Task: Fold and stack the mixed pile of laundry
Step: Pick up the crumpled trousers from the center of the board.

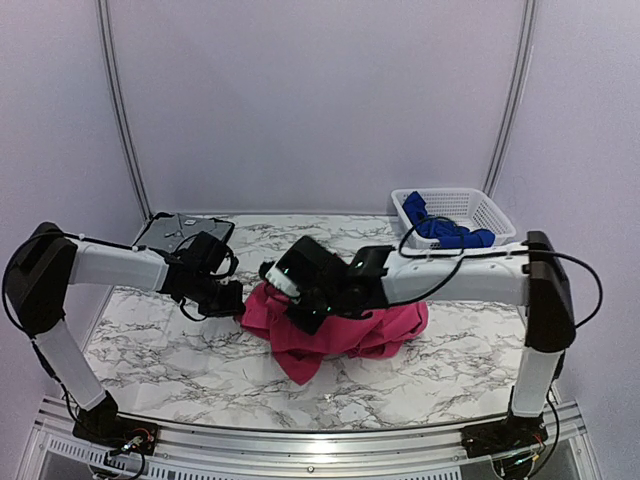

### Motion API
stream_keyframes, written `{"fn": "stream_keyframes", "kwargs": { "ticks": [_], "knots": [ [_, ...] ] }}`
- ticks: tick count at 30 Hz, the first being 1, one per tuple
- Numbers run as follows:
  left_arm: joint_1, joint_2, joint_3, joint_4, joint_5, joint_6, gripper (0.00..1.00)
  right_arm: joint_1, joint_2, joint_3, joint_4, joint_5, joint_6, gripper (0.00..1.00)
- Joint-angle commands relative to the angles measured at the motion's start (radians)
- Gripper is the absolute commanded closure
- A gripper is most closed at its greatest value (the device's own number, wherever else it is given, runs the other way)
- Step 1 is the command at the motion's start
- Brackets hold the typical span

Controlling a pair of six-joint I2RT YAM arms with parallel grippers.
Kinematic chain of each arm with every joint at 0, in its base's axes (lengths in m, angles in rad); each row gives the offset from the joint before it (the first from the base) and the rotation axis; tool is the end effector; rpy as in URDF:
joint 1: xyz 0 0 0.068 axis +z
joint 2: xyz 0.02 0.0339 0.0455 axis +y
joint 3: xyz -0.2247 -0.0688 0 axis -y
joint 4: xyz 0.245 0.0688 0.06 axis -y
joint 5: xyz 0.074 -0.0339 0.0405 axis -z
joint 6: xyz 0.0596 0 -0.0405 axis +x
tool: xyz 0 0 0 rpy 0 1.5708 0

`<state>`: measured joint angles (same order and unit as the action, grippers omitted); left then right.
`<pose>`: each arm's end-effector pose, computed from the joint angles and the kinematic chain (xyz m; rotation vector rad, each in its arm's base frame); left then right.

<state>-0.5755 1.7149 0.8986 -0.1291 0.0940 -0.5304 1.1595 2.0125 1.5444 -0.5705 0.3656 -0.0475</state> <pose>0.2837 -0.1907 0.0904 0.0983 2.6024 -0.5464 0.1905 0.3834 0.1479 -1.3168 2.1326 -0.0329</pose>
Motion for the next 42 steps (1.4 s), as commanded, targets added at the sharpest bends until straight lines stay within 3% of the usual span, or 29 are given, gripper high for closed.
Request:
{"fn": "stream_keyframes", "kwargs": {
  "ticks": [1, 9, 14, 21, 25, 31, 38, 42],
  "knots": [
    [0.051, -0.074, 0.091, -0.128, -0.114, 0.09, 1.0, -0.118, -0.261, -0.028, -0.042, -0.044, 0.107, 1.0],
    [0.105, -0.251, 0.319, -0.292, -0.337, 0.276, 1.0, -0.545, -0.863, -0.368, 0.128, -0.295, 0.352, 1.0],
    [0.16, -0.34, 0.356, -0.364, -0.337, 0.312, 1.0, -0.682, -1.014, -0.454, 0.078, -0.352, 0.41, 1.0],
    [0.222, -0.467, 0.281, -0.416, -0.411, 0.359, 1.0, -0.785, -1.143, -0.529, -0.103, -0.203, 0.473, 1.0],
    [0.244, -0.444, 0.381, -0.431, -0.41, 0.395, 1.0, -0.911, -1.119, -0.451, -0.103, -0.216, 0.447, 1.0],
    [0.245, -0.43, 0.617, -0.433, -0.329, 0.424, 1.0, -0.976, -1.041, -0.226, -0.084, -0.139, 0.362, 1.0],
    [0.244, -0.387, 0.881, -0.452, -0.362, 0.467, 1.0, -1.122, -0.927, 0.033, -0.064, -0.107, 0.31, 1.0],
    [0.245, -0.378, 0.981, -0.452, -0.369, 0.453, 1.0, -1.142, -0.881, 0.133, -0.055, -0.07, 0.262, 1.0]
  ]
}}
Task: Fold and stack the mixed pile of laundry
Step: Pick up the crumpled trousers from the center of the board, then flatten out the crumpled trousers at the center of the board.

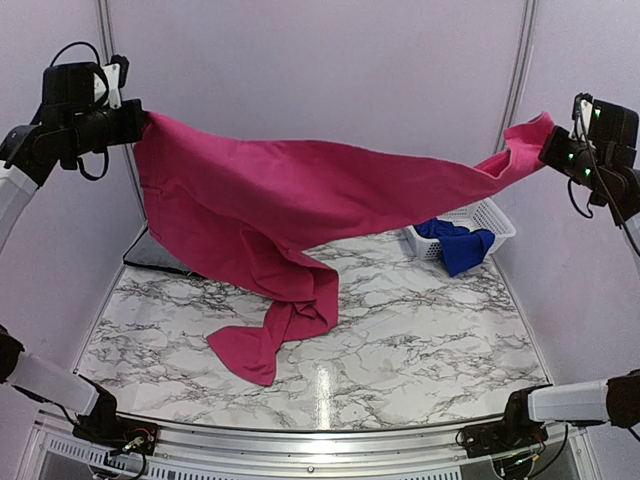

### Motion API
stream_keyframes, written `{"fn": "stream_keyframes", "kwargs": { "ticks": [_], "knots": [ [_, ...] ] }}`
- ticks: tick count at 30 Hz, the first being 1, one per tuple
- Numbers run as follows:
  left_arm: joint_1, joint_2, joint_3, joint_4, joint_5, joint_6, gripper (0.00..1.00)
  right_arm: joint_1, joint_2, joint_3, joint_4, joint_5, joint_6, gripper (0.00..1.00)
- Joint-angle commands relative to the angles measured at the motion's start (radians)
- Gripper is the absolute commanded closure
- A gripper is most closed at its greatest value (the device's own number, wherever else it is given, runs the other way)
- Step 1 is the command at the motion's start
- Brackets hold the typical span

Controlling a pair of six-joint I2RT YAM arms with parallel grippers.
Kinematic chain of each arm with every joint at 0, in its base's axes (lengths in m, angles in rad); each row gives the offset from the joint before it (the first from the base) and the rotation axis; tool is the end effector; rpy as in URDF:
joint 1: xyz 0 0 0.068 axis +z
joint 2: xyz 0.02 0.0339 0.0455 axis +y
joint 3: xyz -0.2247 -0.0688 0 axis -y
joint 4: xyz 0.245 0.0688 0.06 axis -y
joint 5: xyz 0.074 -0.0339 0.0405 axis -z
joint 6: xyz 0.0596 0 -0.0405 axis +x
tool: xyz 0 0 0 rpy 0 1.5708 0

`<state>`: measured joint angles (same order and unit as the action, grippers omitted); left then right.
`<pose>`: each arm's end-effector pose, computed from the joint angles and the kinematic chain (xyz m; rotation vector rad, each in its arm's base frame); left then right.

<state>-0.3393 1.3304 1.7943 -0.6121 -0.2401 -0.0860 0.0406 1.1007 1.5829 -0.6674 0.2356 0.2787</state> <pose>0.2774 -0.0829 0.4755 0.0396 1.7155 -0.1092 0.2375 -0.0043 0.4563 0.3769 1.7098 0.0263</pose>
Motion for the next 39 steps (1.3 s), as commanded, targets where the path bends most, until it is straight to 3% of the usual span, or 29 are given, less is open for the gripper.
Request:
{"fn": "stream_keyframes", "kwargs": {
  "ticks": [1, 5, 14, 20, 24, 25, 26, 29, 30, 31, 36, 39],
  "knots": [
    [0.008, -0.002, 0.088, 0.031, -0.032, 0.005, 1.0, -0.028, 0.035, 0.112, 0.042, 0.07, -0.077, 1.0],
    [0.009, -0.097, -0.062, 0.027, 0.015, -0.003, 1.0, -0.03, 0.009, 0.08, 0.037, 0.049, -0.081, 1.0],
    [0.005, -0.489, -0.608, -0.033, 0.399, -0.083, 1.0, -0.03, -0.298, -0.454, -0.131, 0.018, 0.073, 1.0],
    [0.005, -0.565, -0.812, -0.194, 0.354, -0.144, 1.0, -0.03, -0.458, -0.811, -0.172, -0.076, 0.253, 1.0],
    [-0.007, -0.508, -0.864, -0.301, 0.337, -0.144, 1.0, -0.029, -0.478, -0.872, -0.204, -0.129, 0.345, 1.0],
    [-0.014, -0.497, -0.847, -0.307, 0.335, -0.145, 1.0, -0.03, -0.469, -0.88, -0.23, -0.128, 0.37, 0.96],
    [-0.015, -0.487, -0.833, -0.312, 0.323, -0.146, 1.0, -0.029, -0.464, -0.886, -0.25, -0.139, 0.384, 0.82],
    [-0.016, -0.417, -0.798, -0.382, 0.295, -0.159, 1.0, -0.03, -0.481, -0.876, -0.27, -0.154, 0.417, 0.16],
    [-0.015, -0.383, -0.777, -0.403, 0.297, -0.161, 1.0, -0.029, -0.486, -0.869, -0.252, -0.161, 0.413, 0.06],
    [-0.015, -0.345, -0.758, -0.424, 0.27, -0.166, 0.95, -0.03, -0.48, -0.862, -0.231, -0.172, 0.402, 0.02],
    [-0.014, -0.255, -0.662, -0.356, 0.157, -0.167, 0.31, -0.03, -0.376, -0.81, -0.123, -0.24, 0.293, 0.02],
    [-0.015, -0.148, -0.558, -0.272, 0.176, -0.119, 0.15, -0.03, -0.302, -0.775, -0.029, -0.332, 0.229, 0.02]
  ]
}}
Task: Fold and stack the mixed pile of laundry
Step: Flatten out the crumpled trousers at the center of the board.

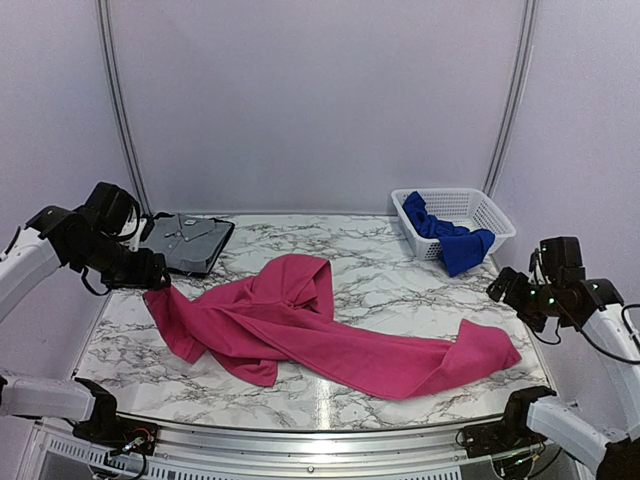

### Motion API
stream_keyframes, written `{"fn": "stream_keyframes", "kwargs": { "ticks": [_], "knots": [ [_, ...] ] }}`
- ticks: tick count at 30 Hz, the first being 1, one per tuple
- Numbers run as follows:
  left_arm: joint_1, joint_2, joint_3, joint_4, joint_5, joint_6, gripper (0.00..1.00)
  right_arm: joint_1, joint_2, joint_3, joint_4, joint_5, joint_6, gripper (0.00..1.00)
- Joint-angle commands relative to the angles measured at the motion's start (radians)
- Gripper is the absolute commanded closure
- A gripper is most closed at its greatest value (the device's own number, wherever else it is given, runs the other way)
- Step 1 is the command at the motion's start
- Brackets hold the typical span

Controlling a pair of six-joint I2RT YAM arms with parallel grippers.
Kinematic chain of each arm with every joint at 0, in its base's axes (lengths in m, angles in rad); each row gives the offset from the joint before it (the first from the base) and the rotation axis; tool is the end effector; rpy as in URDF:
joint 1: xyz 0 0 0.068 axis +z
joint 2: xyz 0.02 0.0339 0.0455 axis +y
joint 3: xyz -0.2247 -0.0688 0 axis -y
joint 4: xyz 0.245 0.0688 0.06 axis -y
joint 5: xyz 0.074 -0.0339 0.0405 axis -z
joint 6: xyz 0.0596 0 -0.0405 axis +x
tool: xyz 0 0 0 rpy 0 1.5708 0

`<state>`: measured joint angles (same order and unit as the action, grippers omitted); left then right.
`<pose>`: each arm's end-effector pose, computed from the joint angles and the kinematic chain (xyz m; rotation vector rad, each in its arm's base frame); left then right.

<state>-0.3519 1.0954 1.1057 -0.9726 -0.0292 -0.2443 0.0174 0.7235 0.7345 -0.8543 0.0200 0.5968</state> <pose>0.2239 -0.0804 0.2662 0.1252 2.5414 -0.1991 0.1847 0.0020 0.2252 0.7031 2.3262 0.2565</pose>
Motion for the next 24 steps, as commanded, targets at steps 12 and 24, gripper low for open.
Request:
{"fn": "stream_keyframes", "kwargs": {
  "ticks": [12, 24],
  "knots": [
    [-0.203, 0.802, 0.706, 0.219, 0.133, 0.184, 0.01, 0.096, 0.391, 0.106, 0.325, -0.406, -0.176, 0.1],
    [-0.34, 1.235, 1.005, 0.214, 0.15, 0.217, 0.05, 0.193, 0.478, -0.037, 0.455, -0.491, -0.115, 0.14]
  ]
}}
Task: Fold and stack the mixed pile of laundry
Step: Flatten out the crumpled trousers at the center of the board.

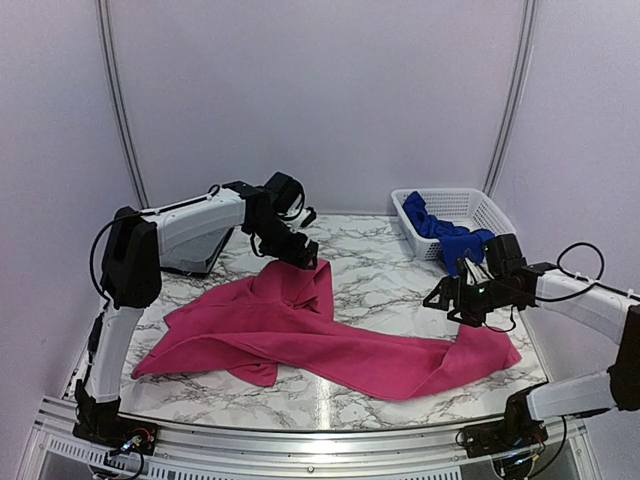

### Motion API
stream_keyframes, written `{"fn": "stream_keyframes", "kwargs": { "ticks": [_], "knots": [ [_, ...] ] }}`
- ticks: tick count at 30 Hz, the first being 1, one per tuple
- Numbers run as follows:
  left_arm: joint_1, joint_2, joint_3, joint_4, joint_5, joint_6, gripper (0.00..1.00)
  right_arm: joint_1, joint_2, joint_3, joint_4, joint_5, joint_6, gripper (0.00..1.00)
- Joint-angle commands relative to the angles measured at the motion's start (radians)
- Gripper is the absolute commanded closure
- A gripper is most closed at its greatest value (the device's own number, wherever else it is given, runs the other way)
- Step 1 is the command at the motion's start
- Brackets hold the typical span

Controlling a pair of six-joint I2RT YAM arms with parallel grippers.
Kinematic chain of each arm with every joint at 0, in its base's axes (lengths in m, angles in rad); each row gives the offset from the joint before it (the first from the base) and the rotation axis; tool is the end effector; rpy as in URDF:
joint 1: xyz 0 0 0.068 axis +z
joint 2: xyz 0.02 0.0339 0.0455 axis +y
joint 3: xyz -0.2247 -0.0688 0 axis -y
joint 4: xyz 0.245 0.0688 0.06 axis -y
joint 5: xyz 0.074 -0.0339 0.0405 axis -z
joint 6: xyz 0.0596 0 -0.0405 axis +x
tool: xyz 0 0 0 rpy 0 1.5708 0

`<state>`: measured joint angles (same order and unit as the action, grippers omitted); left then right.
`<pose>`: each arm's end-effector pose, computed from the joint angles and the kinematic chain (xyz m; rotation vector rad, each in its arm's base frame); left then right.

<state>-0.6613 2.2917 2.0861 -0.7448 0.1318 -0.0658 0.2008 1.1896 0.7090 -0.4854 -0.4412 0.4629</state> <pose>0.3880 -0.3119 0.1827 0.8062 2.4416 -0.4516 0.2439 0.0756 0.1568 0.1591 2.5960 0.8138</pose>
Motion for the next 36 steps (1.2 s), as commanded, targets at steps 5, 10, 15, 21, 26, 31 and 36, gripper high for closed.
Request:
{"fn": "stream_keyframes", "kwargs": {
  "ticks": [5, 10, 15, 21, 26, 31, 36],
  "knots": [
    [-0.048, 0.023, 0.06, -0.012, 0.0, 0.048, 0.76, 0.009, 0.079, 0.025, 0.145, -0.049, 0.007, 0.14],
    [-0.075, -0.15, 0.061, 0.075, 0.072, 0.056, 1.0, 0.009, 0.135, 0.057, 0.211, -0.07, 0.0, 0.15],
    [-0.102, -0.414, -0.061, 0.151, 0.062, 0.113, 1.0, 0.01, 0.17, 0.106, 0.233, -0.079, -0.006, 0.15],
    [-0.115, -0.86, -0.633, 0.184, 0.093, 0.246, 1.0, 0.009, 0.164, 0.14, 0.235, -0.082, -0.014, 0.15],
    [-0.14, -1.108, -1.041, 0.089, -0.024, 0.266, 1.0, 0.009, 0.165, 0.142, 0.226, -0.093, -0.025, 0.15],
    [-0.219, -1.071, -1.086, -0.055, -0.126, 0.291, 1.0, 0.022, 0.189, 0.136, 0.243, -0.125, -0.02, 0.17],
    [-0.301, -0.975, -1.087, -0.107, -0.215, 0.36, 1.0, 0.112, 0.299, 0.203, 0.287, -0.146, -0.011, 0.19]
  ]
}}
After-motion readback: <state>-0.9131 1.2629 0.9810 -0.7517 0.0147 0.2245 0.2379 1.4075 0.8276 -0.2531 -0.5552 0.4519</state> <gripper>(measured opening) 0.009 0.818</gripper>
